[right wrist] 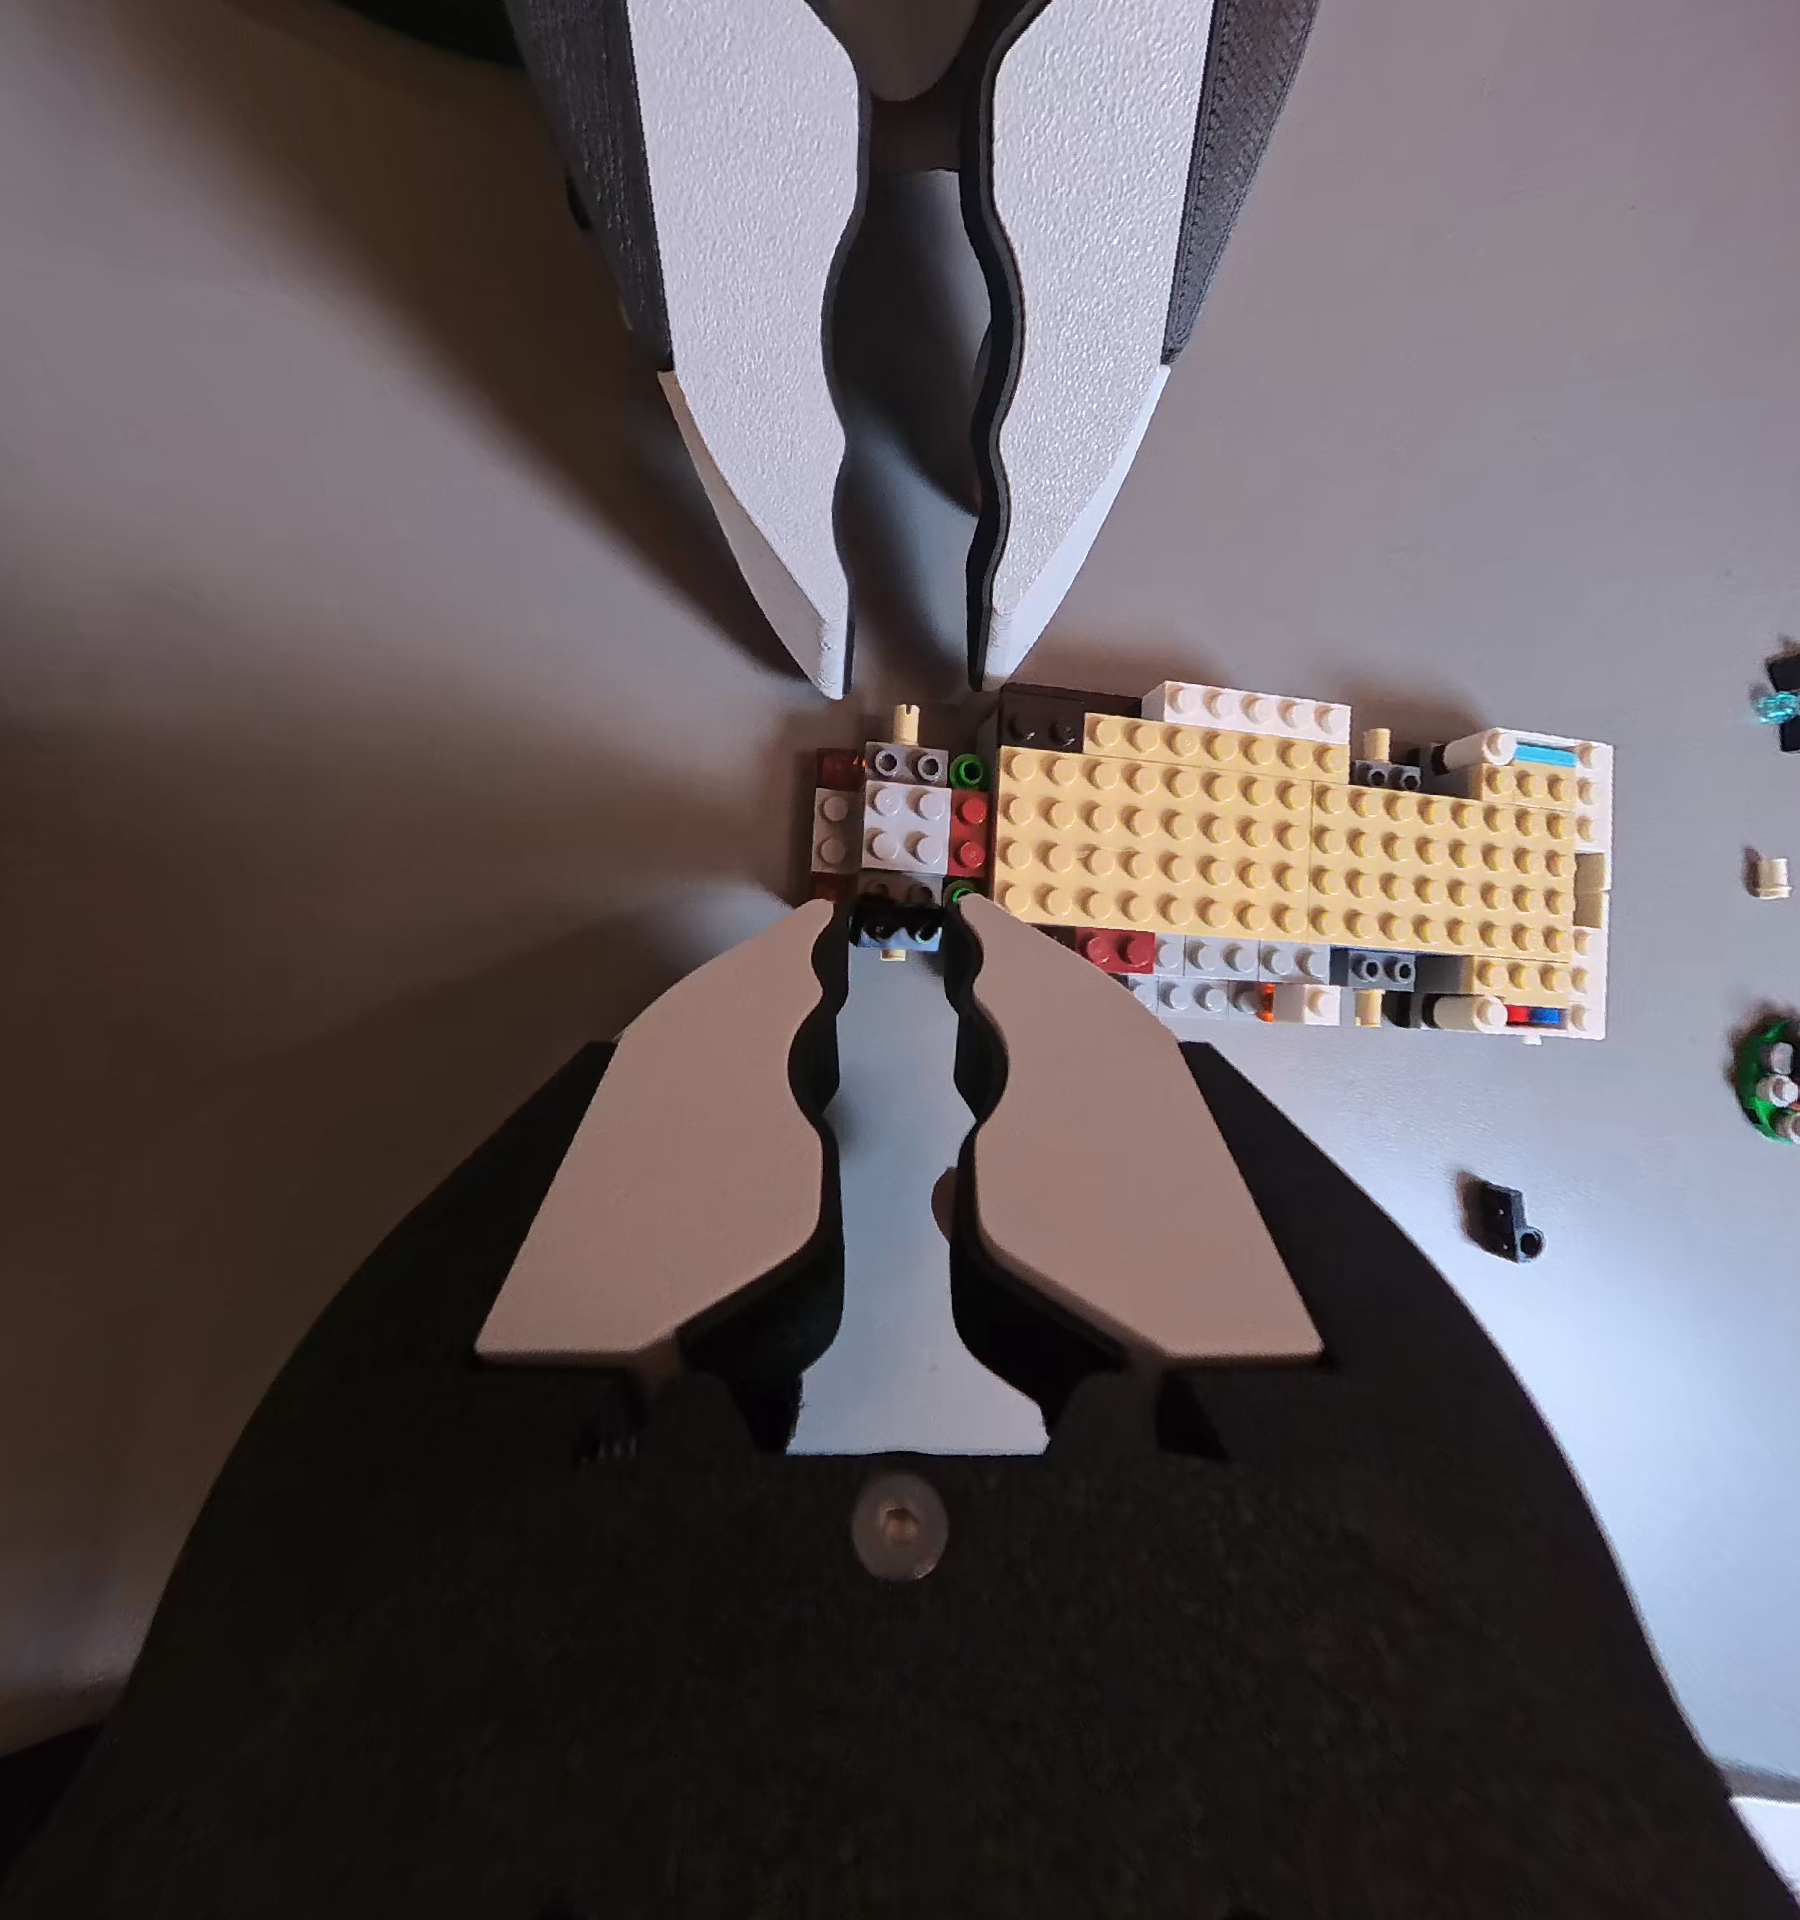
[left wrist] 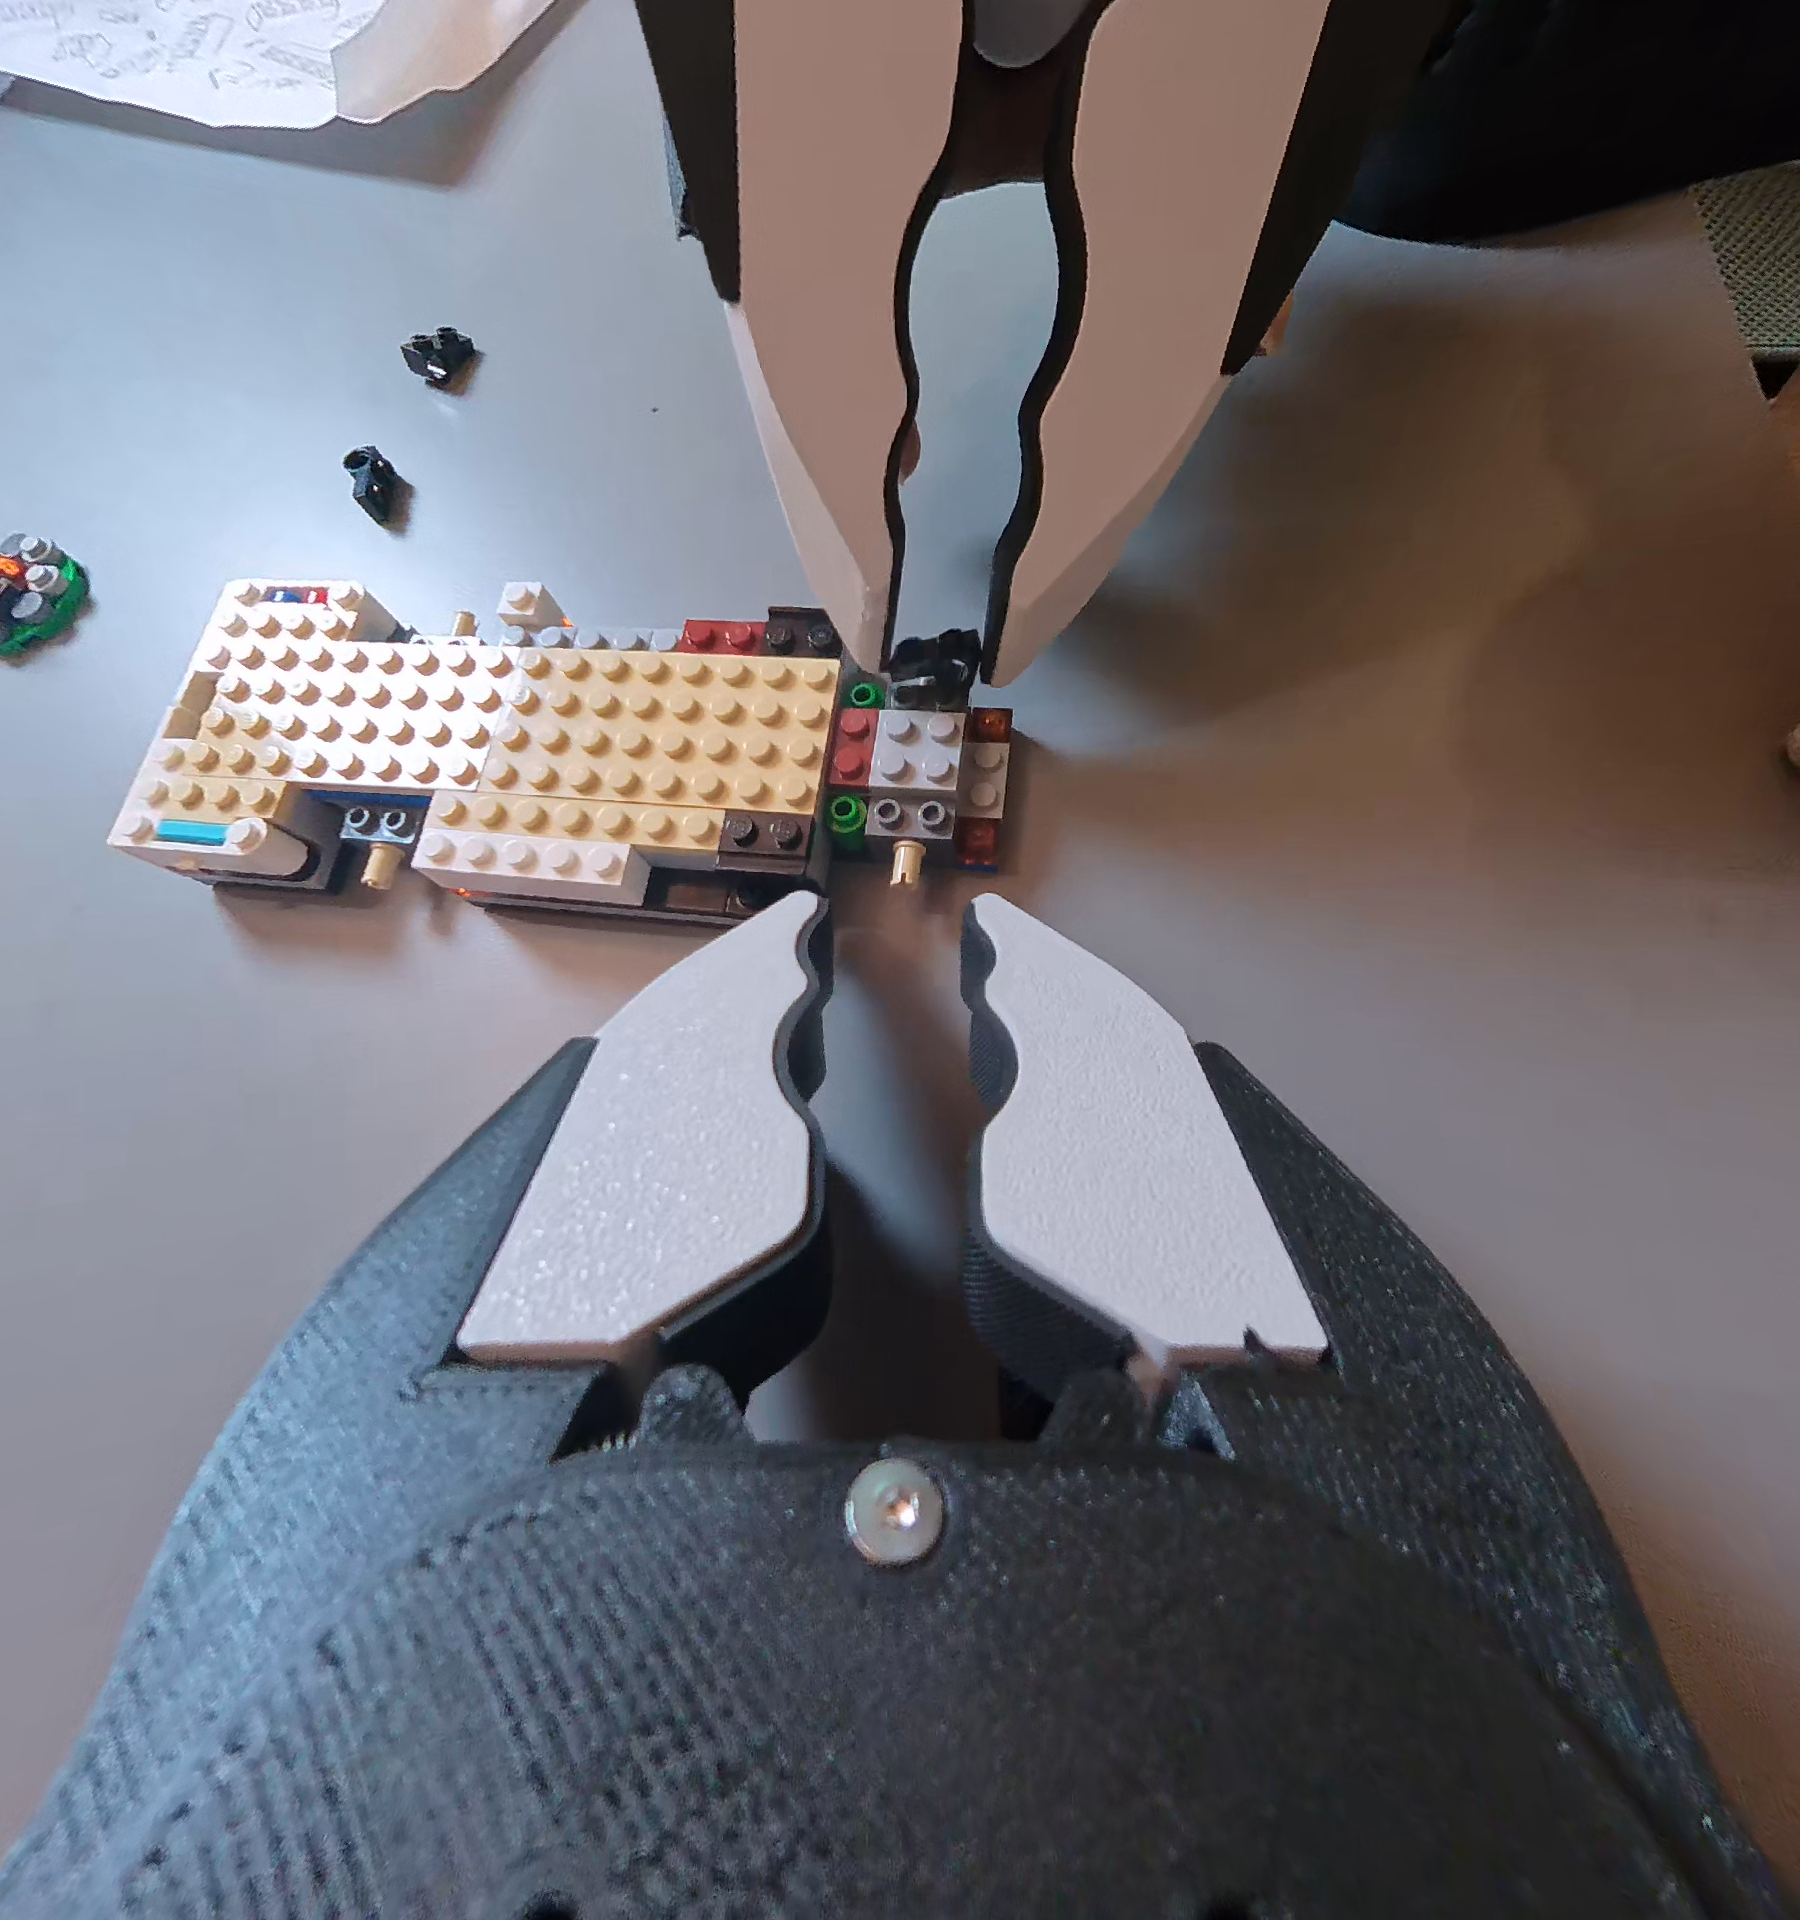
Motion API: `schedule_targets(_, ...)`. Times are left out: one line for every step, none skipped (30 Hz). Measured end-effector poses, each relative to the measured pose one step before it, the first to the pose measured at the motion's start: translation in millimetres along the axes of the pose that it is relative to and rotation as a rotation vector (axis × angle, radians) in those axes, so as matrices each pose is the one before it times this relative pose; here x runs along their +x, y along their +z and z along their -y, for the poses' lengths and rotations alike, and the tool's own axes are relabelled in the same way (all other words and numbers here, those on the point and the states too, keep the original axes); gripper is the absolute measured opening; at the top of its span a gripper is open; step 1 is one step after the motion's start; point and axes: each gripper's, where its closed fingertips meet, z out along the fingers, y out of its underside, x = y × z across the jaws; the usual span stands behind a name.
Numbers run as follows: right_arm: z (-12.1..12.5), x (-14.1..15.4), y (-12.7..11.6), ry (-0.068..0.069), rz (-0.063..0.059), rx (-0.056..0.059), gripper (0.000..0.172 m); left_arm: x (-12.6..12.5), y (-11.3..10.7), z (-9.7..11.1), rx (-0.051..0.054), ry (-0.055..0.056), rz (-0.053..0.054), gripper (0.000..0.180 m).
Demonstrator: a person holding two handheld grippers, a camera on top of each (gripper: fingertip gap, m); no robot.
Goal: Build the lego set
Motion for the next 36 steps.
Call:
schedule_targets(-0.09,-0.40,-0.42,0.0007,0.0001,0.0013,0.017,0.03,0.07,0.07,0.0004,-0.0011,-0.0004,0.022)
schedule_targets(-0.19,-0.44,-0.46,0.0012,0.0009,0.0008,0.017,-0.11,0.09,0.12,0.0008,-0.0008,0.0006,0.022)
schedule_targets(-0.43,-0.67,-0.53,0.0007,0.0011,-0.0007,0.017,-0.15,0.04,0.08,0.0006,0.0004,0.0009,0.021)
schedule_targets(-0.69,-0.50,-0.58,-0.0001,-0.0002,-0.0016,0.017,-0.22,0.05,0.04,0.0002,0.0000,0.0010,0.021)
schedule_targets(-0.69,-0.61,-0.62,0.0003,-0.0005,-0.0014,0.017,-0.24,0.04,0.02,0.0000,-0.0003,0.0013,0.020)
schedule_targets(-0.36,-0.85,-0.55,0.0015,0.0003,-0.0001,0.017,0.05,-0.02,0.01,-0.0002,0.0005,0.0010,0.020)
schedule_targets(-0.23,-1.31,-0.44,0.0015,0.0014,0.0010,0.017,0.15,0.04,-0.09,-0.0006,0.0021,0.0006,0.020)
schedule_targets(-0.02,-1.47,-0.33,-0.0003,0.0019,0.0007,0.017,0.08,0.04,0.04,-0.0007,0.0028,0.0008,0.020)
schedule_targets(0.32,-1.43,-0.27,-0.0021,0.0011,0.0009,0.017,0.05,0.05,0.08,-0.0001,0.0019,0.0006,0.020)
schedule_targets(0.69,-1.62,-0.21,-0.0026,0.0015,0.0027,0.017,0.12,0.05,0.07,0.0002,0.0006,-0.0002,0.020)
schedule_targets(1.14,-1.76,-0.15,-0.0022,0.0032,0.0040,0.017,0.17,0.10,0.11,0.0001,0.0005,-0.0002,0.020)
schedule_targets(1.45,-1.55,0.09,-0.0023,0.0024,0.0048,0.017,0.12,0.00,-0.01,-0.0004,0.0008,-0.0003,0.020)
schedule_targets(1.51,-1.22,0.28,-0.0027,0.0004,0.0045,0.017,0.11,0.03,-0.10,-0.0004,0.0019,0.0000,0.020)
schedule_targets(1.20,-0.93,0.55,-0.0023,0.0005,0.0026,0.017,0.23,-0.04,0.01,-0.0004,0.0024,0.0003,0.020)
schedule_targets(0.85,-0.95,0.88,-0.0019,0.0018,0.0012,0.017,0.06,-0.06,-0.06,-0.0007,0.0018,0.0003,0.020)
schedule_targets(0.73,-0.76,0.98,-0.0014,0.0016,0.0007,0.017,0.09,0.01,0.00,-0.0007,0.0012,0.0006,0.019)
schedule_targets(0.35,-0.75,1.12,-0.0013,0.0017,-0.0006,0.017,0.18,0.02,-0.11,-0.0008,0.0016,0.0005,0.019)
schedule_targets(0.03,-0.68,1.05,-0.0018,0.0014,-0.0026,0.017,0.07,-0.08,-0.10,-0.0010,0.0016,0.0003,0.019)
schedule_targets(-0.24,-0.40,1.00,-0.0027,-0.0007,-0.0037,0.017,0.14,-0.09,-0.06,-0.0006,0.0016,0.0004,0.019)
schedule_targets(-0.25,-0.04,0.72,-0.0027,-0.0033,-0.0028,0.017,0.06,-0.05,-0.05,-0.0006,0.0013,0.0005,0.019)
schedule_targets(-0.03,0.02,0.50,-0.0019,-0.0033,-0.0015,0.017,0.14,-0.07,-0.08,-0.0008,0.0009,0.0002,0.019)
schedule_targets(0.22,0.02,0.39,-0.0007,-0.0035,0.0009,0.017,0.09,-0.08,-0.09,-0.0006,0.0009,-0.0005,0.019)
schedule_targets(0.28,0.12,0.29,-0.0003,-0.0046,0.0015,0.017,0.07,-0.01,-0.03,-0.0006,0.0008,0.0000,0.019)
schedule_targets(0.03,0.09,0.31,-0.0024,-0.0056,-0.0005,0.017,0.02,-0.01,-0.03,-0.0006,0.0009,0.0003,0.019)
schedule_targets(-0.27,-0.17,0.27,-0.0051,-0.0052,-0.0018,0.017,0.02,0.11,-0.04,-0.0002,0.0003,0.0001,0.019)
schedule_targets(-0.24,-0.23,0.29,-0.0043,-0.0045,-0.0013,0.018,0.09,-0.10,0.01,-0.0005,-0.0003,-0.0006,0.019)
schedule_targets(-0.14,-0.09,0.16,-0.0021,-0.0046,0.0001,0.018,0.12,0.00,-0.14,-0.0004,0.0000,-0.0001,0.019)
schedule_targets(-0.09,-0.13,0.16,-0.0015,-0.0048,0.0010,0.018,0.00,-0.04,0.10,-0.0002,0.0009,0.0004,0.019)
schedule_targets(-0.12,-0.12,0.08,-0.0030,-0.0058,0.0007,0.018,-0.03,0.01,0.02,-0.0002,0.0010,0.0007,0.019)
schedule_targets(-0.21,0.04,-0.05,-0.0049,-0.0076,-0.0002,0.018,0.07,-0.04,-0.02,-0.0004,0.0008,0.0007,0.019)
schedule_targets(-0.29,0.23,-0.09,-0.0055,-0.0085,-0.0014,0.018,-0.09,-0.07,-0.07,-0.0005,0.0006,0.0011,0.020)
schedule_targets(-0.43,0.18,-0.18,-0.0042,-0.0084,-0.0016,0.018,0.03,0.08,0.09,0.0002,0.0002,0.0000,0.020)
schedule_targets(-0.34,0.28,-0.31,-0.0028,-0.0081,-0.0011,0.018,0.24,-0.04,-0.02,0.0000,-0.0003,-0.0010,0.020)
schedule_targets(-0.14,0.01,-0.34,-0.0010,-0.0071,0.0005,0.018,0.21,0.10,0.12,0.0001,0.0004,-0.0005,0.020)
schedule_targets(0.25,-0.50,-0.72,0.0023,-0.0039,0.0033,0.018,0.20,0.07,0.17,0.0010,0.0013,-0.0006,0.020)
schedule_targets(0.60,-1.03,-1.22,0.0072,-0.0012,0.0055,0.019,0.49,0.17,0.31,0.0016,0.0002,-0.0019,0.020)
